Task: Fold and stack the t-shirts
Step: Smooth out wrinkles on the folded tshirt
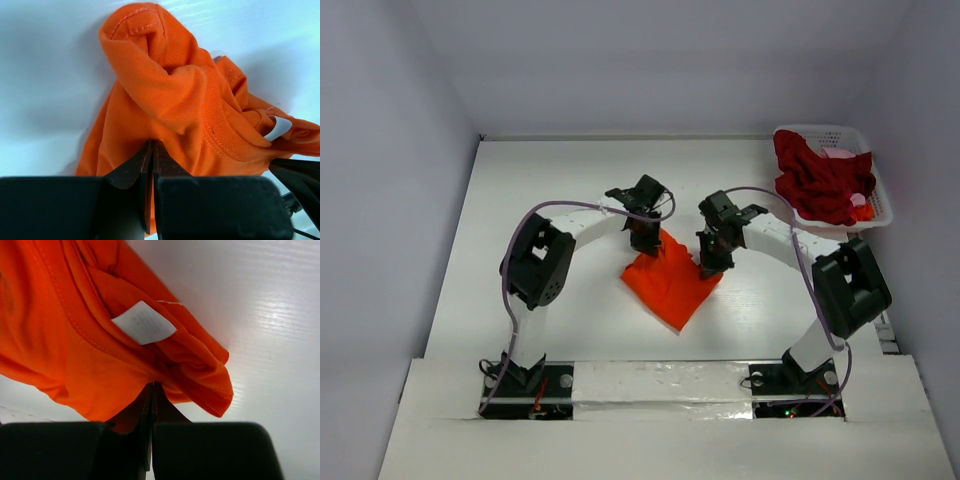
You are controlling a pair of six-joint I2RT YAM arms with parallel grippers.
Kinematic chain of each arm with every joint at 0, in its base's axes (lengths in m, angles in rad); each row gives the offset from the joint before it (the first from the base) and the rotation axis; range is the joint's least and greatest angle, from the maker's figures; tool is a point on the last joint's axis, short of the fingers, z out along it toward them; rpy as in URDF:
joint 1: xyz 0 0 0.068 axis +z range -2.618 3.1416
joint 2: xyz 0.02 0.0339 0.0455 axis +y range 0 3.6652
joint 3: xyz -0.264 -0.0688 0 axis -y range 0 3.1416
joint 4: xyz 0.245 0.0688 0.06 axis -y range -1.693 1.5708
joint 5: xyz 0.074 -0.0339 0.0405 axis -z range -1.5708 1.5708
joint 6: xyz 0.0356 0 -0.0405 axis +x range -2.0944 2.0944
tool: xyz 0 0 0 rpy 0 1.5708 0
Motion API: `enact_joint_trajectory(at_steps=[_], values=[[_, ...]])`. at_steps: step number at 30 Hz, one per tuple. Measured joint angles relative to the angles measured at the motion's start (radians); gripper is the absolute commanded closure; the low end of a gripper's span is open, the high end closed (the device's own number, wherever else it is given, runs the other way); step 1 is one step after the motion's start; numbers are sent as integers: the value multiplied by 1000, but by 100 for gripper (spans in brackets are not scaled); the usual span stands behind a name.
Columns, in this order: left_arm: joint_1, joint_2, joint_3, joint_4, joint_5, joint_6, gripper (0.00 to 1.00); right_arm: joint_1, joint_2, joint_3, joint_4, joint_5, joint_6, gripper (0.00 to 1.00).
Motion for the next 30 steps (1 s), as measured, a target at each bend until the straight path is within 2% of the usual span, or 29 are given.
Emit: enact_joint_trajectory(at_steps=[17, 24, 30], values=[[1, 44, -8, 52, 36, 12, 100, 33, 30, 15, 73, -34, 27, 100], [1, 98, 50, 53, 74, 22, 100, 32, 63, -111, 204, -85, 80, 100], [11, 84, 5, 114, 111, 15, 100, 31, 66, -134, 259, -141, 117, 100]])
